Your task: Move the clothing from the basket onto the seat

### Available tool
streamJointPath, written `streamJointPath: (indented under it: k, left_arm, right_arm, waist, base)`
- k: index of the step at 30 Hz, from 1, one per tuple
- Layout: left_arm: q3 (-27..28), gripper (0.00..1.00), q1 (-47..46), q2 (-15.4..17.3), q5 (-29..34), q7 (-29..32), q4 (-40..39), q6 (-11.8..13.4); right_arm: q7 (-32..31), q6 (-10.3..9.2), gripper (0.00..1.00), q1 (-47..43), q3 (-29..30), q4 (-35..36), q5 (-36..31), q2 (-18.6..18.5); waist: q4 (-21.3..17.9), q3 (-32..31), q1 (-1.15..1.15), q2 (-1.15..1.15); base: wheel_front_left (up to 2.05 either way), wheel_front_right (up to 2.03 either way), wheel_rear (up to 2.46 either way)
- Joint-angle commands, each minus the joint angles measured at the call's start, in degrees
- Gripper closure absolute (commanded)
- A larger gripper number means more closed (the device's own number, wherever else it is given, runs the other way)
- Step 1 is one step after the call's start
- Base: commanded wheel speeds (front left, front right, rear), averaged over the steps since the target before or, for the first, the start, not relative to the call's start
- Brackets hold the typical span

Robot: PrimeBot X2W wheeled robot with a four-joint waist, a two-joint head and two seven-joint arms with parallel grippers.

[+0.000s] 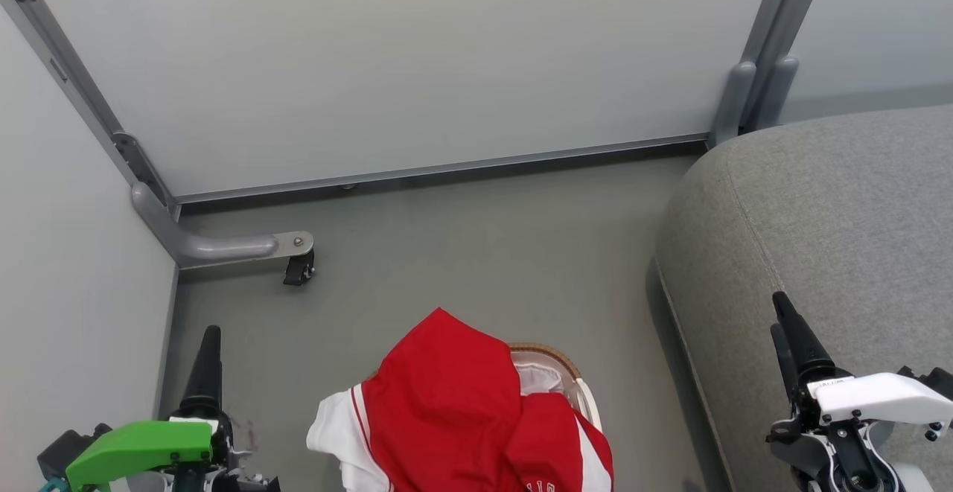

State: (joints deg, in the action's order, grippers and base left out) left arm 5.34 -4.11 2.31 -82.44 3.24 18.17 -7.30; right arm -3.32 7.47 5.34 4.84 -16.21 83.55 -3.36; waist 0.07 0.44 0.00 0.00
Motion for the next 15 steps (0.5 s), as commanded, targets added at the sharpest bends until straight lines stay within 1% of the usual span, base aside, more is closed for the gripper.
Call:
streamJointPath:
  k: [1,10,15]
  left_arm:
    - [-0.2,0.0,-1.8,0.4,3.4,-0.8,-0.6,-0.1]
    - [-1.7,0.0,-2.2,0.4,15.1,-3.0,0.2,-0.1]
    - [-2.6,0.0,-2.5,0.4,20.5,-4.1,0.9,-0.1]
  right_arm:
    - [0.8,0.01,0.0,1.8,-0.2,1.3,-2.9,-0.8]
    - [3.0,0.02,0.0,2.3,-2.2,1.2,-13.1,-1.7]
    - [4.1,0.02,0.0,2.6,-3.2,1.2,-18.1,-2.2]
  waist:
    - [0.0,0.0,0.0,0.0]
    - [0.1,0.1,0.0,0.0]
    - [0.1,0.1,0.0,0.0]
  base:
    - [0.0,0.0,0.0]
    - [0.0,0.0,0.0]
    - [0.0,0.0,0.0]
